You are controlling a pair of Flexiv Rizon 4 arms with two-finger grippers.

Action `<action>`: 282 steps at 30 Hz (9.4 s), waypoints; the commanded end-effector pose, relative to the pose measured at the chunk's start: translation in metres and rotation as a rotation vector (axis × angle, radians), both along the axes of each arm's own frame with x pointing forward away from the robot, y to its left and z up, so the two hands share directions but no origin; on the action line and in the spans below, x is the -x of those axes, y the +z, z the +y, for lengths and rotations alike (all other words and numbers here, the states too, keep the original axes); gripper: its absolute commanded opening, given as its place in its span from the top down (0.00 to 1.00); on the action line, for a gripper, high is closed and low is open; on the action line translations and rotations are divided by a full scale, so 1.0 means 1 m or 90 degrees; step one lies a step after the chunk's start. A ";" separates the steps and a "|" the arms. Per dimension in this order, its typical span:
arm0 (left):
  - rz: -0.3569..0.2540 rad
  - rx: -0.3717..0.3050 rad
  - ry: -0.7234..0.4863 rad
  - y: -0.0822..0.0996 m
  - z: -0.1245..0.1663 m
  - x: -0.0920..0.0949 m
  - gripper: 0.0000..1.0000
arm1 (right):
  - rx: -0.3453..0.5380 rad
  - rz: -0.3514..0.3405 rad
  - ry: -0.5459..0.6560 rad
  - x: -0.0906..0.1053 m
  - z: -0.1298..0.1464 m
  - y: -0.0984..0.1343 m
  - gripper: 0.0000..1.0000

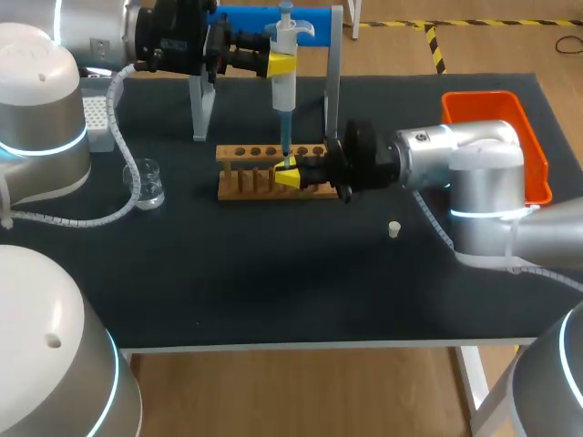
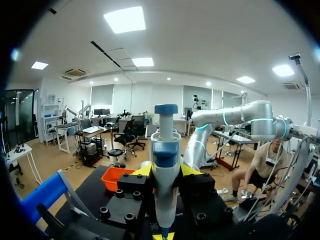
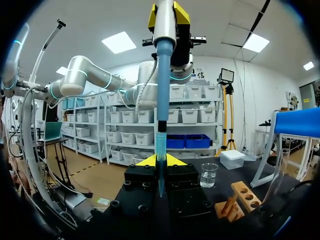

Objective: Invert the test tube, pick up the pipette, mount the tip to pipette, aspirate from beaker and dispense into the tube, eject the tip, return the pipette, and cap with the stopper.

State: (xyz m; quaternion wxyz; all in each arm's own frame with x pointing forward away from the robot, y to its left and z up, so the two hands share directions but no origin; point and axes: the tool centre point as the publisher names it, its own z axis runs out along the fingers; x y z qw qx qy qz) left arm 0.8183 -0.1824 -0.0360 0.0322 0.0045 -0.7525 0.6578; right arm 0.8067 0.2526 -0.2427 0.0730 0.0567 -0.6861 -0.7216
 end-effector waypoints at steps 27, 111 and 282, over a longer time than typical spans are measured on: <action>0.001 -0.002 -0.002 0.001 0.000 -0.001 1.00 | 0.001 0.003 0.004 -0.009 0.003 0.004 1.00; 0.001 -0.002 -0.002 0.001 0.000 -0.001 1.00 | -0.001 0.009 0.017 -0.002 0.007 0.001 1.00; -0.024 0.013 0.074 -0.014 0.074 -0.023 1.00 | 0.077 -0.012 -0.040 0.058 -0.107 -0.013 0.00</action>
